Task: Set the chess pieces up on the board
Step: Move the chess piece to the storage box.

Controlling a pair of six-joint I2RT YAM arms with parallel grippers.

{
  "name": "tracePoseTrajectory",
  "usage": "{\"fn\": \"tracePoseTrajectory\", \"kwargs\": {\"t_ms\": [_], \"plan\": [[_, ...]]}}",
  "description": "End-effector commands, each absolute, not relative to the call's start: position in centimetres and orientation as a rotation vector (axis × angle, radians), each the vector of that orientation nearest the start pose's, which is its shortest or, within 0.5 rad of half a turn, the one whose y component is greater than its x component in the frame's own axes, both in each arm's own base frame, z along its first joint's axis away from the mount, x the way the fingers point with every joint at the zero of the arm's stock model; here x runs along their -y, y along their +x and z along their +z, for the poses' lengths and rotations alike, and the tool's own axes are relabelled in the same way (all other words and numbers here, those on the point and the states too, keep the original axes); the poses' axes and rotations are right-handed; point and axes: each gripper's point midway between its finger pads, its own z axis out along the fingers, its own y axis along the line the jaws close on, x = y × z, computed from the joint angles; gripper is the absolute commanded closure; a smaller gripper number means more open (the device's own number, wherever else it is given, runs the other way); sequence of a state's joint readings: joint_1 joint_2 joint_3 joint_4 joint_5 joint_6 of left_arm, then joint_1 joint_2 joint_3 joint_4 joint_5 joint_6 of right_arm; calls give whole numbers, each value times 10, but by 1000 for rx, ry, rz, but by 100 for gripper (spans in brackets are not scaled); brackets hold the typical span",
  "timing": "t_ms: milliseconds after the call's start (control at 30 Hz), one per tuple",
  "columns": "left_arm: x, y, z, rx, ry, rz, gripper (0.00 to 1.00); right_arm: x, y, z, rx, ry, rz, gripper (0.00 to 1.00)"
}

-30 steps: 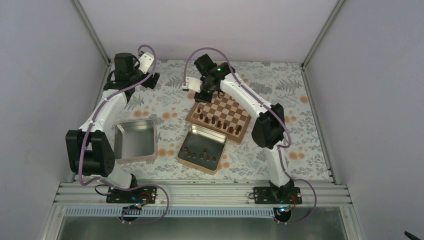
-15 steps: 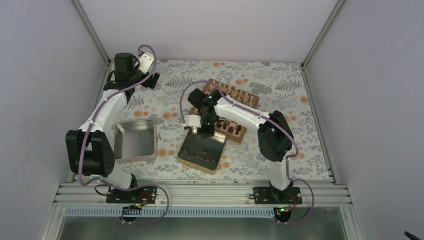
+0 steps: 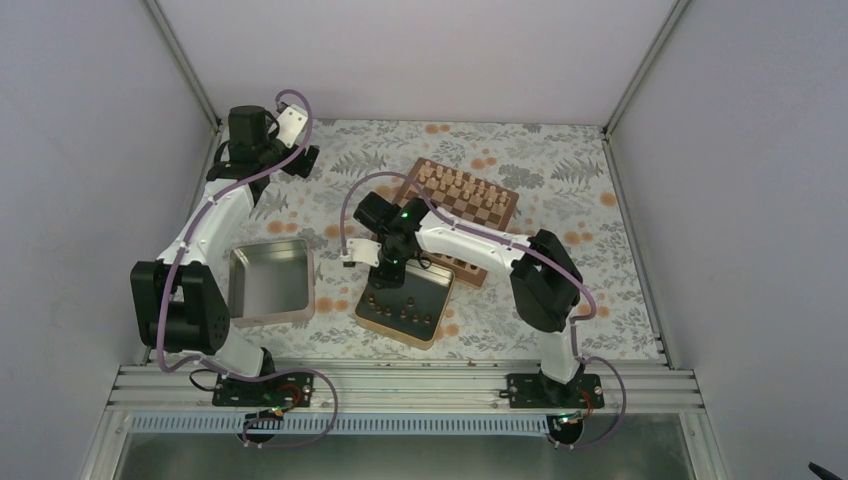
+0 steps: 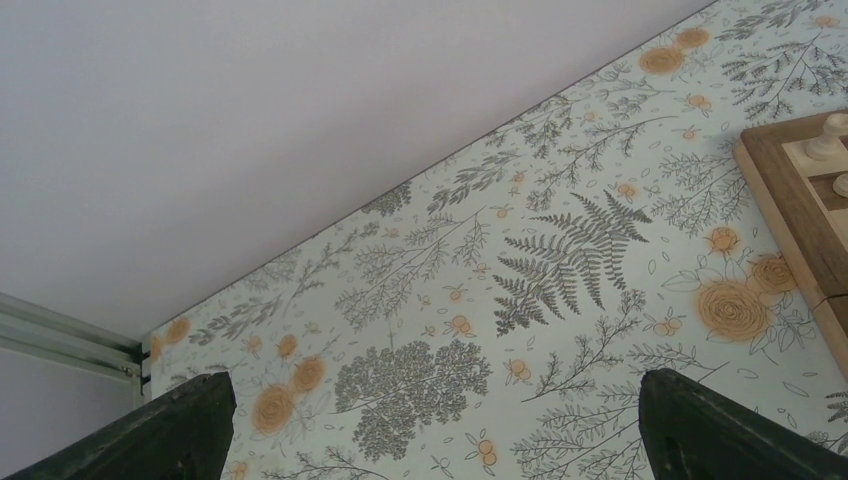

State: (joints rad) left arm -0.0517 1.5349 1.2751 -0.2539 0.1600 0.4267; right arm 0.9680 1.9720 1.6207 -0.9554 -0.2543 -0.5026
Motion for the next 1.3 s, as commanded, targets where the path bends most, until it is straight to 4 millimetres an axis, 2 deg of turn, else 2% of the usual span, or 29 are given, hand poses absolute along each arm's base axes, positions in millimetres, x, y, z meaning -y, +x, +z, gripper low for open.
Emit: {"fn": "tracePoseTrajectory", "kwargs": {"t_ms": [0, 300, 733, 1267], "plan": [[52, 469, 274, -1945, 577, 63, 0, -393, 205, 90, -2185, -1949, 482, 62], [53, 469, 274, -1944, 581, 58, 0, -397, 197, 69, -2250, -1989, 482, 63], [54, 469, 273, -1942, 585, 51, 0, -406, 197, 60, -2280, -1962, 489, 66], [56, 468, 271, -1944, 593, 38, 0, -405, 200, 47, -2289, -1941, 436, 66]]}}
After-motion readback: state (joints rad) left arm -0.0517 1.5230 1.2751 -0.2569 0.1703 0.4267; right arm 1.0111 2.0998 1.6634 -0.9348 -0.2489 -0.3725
